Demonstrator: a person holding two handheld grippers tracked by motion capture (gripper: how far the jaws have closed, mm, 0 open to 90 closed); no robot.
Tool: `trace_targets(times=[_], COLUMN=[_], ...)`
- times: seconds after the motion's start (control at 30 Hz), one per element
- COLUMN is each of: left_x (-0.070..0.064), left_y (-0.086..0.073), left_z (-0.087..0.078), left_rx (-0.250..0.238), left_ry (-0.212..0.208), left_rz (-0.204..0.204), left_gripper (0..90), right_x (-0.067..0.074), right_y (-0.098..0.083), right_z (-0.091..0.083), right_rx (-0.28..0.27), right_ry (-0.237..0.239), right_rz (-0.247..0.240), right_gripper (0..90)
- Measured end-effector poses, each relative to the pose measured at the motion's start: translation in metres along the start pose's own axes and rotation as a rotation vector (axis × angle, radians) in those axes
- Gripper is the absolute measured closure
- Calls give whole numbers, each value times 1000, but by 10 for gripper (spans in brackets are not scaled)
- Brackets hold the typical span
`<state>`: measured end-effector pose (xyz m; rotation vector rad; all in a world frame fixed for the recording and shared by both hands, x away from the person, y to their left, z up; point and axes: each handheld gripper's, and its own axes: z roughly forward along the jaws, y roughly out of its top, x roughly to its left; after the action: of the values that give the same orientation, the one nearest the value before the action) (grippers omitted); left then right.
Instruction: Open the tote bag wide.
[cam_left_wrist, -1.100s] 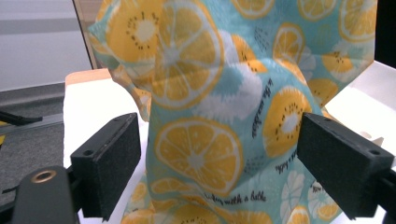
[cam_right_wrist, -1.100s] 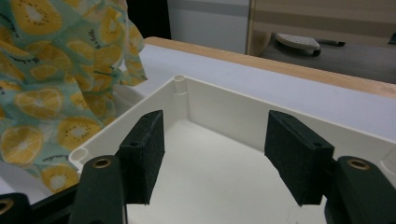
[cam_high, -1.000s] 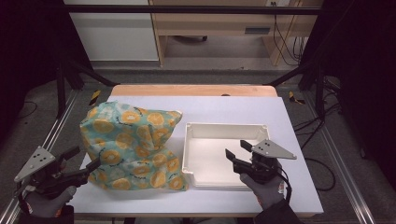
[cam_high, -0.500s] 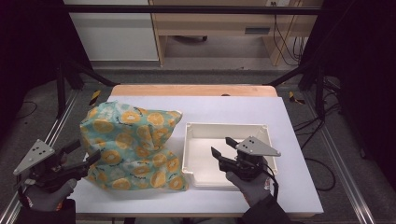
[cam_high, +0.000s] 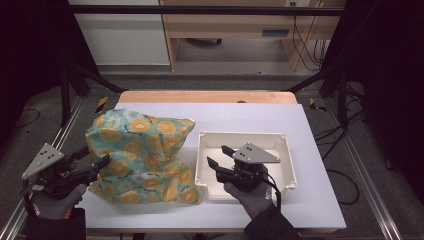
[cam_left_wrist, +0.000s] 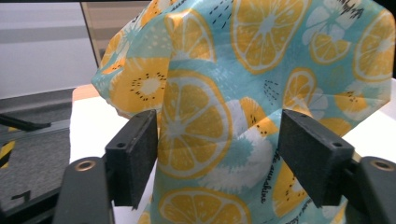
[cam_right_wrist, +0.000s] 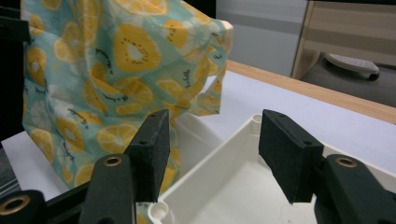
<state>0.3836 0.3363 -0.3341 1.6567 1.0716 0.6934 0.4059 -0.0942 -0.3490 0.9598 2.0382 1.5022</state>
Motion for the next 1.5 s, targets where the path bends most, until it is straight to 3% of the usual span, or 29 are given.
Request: trace_targets(times=[0.37, 0.63, 0.97, 1.2, 1.43, 1.5], left_x=[5, 5, 7, 8, 8, 7], left_y=[-5, -6, -8, -9, -9, -9], left_z=[-2, -2, -2, -2, -3, -3], left_rx=[1, 21, 35, 39, 36, 35], left_ry=[10, 17, 27, 26, 11, 9], left_rz=[-36, -38, -55, -66, -64, -64], left_gripper=[474, 607, 767, 851, 895, 898], right_x=[26, 47, 61, 73, 77, 77], right_y=[11, 20, 24, 29, 32, 32], right_z=[24, 45, 61, 71, 83, 86], right_rx=[-13, -14, 0, 12, 36, 43], right_ry=[66, 116, 134, 144, 122, 122], right_rz=[-16, -30, -33, -61, -70, -67], right_gripper=[458, 487, 537, 585, 690, 759])
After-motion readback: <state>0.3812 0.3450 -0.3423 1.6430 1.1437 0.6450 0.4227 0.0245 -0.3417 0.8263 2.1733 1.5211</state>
